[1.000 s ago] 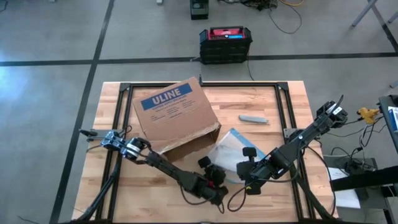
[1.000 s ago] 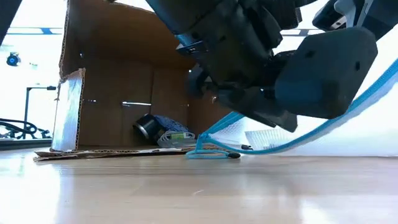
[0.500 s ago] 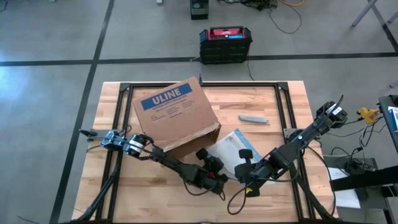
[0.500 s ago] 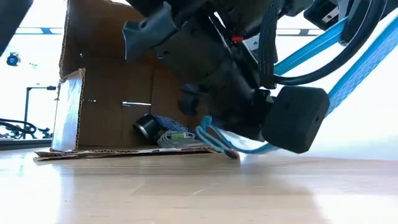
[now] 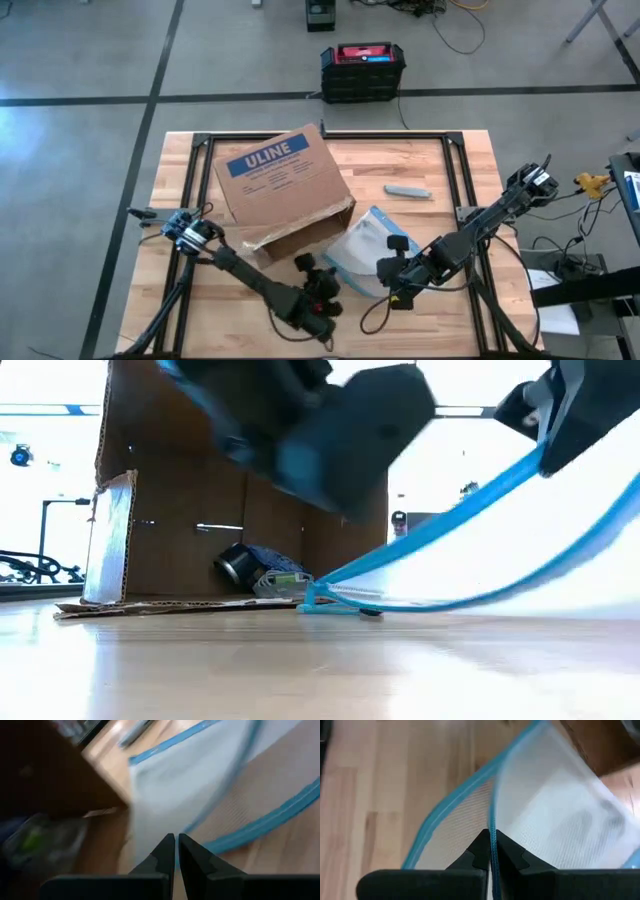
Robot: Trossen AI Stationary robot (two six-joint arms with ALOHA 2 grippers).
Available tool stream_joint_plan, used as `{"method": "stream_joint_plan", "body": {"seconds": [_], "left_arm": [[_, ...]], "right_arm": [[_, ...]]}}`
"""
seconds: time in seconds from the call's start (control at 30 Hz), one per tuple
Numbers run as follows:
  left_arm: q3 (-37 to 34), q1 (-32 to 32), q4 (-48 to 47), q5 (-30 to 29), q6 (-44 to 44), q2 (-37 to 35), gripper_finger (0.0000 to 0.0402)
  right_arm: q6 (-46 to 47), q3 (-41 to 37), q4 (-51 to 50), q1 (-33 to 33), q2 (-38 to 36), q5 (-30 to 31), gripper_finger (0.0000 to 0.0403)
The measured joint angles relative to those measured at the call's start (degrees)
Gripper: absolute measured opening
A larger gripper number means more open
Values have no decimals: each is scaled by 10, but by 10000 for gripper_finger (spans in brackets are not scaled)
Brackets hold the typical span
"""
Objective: Unpack boxes
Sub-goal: Put the transparent zip pouch into the white zip bag, then put the white earphone into the white zip bag
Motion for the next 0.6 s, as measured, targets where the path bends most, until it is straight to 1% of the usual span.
{"method": "stream_joint_plan", "body": {"seconds": [0.07,0.13,0.2,0.27,0.3,0.37,0.5,0.57,0.6], "left_arm": [[-4,0,-83,-14,-104,-3,9],[-15,2,-151,-42,-216,-3,9],[-34,8,-171,-83,-312,-3,9],[-57,17,-162,-115,-376,-4,9],[-69,21,-149,-123,-398,-4,9],[-94,35,-94,-128,-416,-3,9],[-151,72,19,-128,-411,-2,9],[-173,93,49,-119,-413,-2,9],[-181,104,56,-106,-418,-2,9]], "right_arm": [[45,-10,-13,-3,0,23,0],[86,-16,-25,-4,-1,41,0],[123,-25,-28,-4,-2,57,0],[152,-32,-26,-2,-2,68,0],[163,-35,-24,-2,-2,74,0],[181,-42,-24,-2,-2,89,0],[204,-54,-23,-2,-2,105,0],[205,-55,-22,-2,-2,104,0],[205,-55,-20,-2,-2,104,0]]}}
